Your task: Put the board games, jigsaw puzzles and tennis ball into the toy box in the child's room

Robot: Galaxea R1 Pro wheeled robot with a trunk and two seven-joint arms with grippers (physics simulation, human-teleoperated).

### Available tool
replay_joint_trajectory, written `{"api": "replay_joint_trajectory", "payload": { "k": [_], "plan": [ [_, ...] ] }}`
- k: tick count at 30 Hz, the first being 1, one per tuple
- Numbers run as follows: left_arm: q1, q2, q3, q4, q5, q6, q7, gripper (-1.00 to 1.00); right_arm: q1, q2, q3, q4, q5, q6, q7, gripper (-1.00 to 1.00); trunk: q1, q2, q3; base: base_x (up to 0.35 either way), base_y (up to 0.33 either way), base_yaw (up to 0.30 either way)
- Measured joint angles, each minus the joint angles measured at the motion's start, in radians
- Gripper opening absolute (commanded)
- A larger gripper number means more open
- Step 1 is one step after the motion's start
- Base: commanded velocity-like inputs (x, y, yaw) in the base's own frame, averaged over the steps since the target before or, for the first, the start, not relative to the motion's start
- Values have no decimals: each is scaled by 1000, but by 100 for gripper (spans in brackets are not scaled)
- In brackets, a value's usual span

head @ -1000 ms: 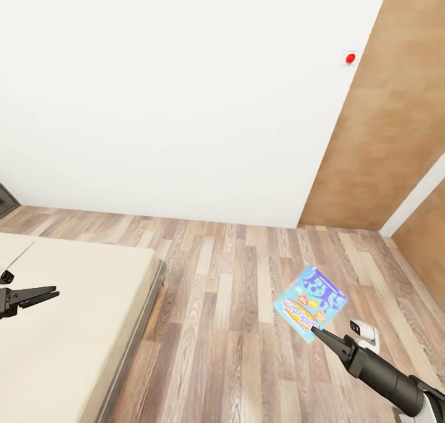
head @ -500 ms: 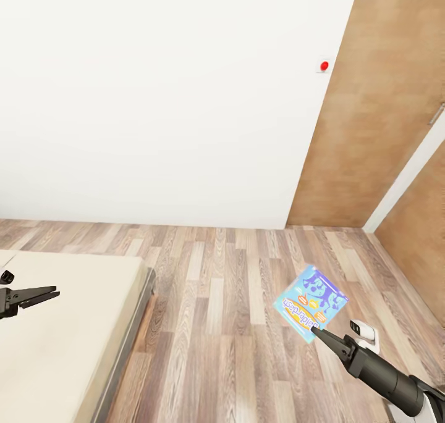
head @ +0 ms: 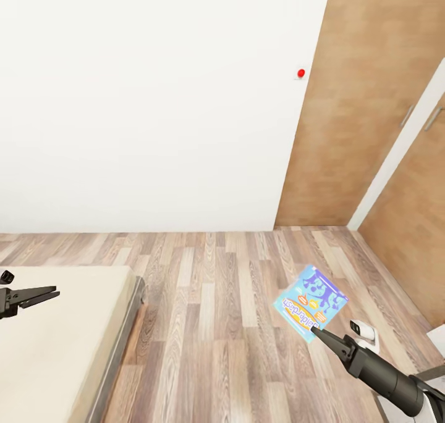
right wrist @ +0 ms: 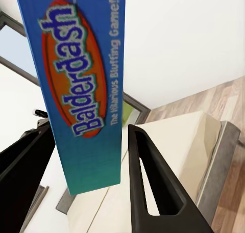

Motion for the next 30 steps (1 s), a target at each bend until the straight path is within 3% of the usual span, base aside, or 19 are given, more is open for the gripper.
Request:
{"api": "replay_joint_trajectory", "payload": {
  "k": [30],
  "plan": [
    [0,-1,0,0,0,0,0,100,0,0,-1,0,0,0,0,-100,0,0,48,0,0,-157]
  ]
}}
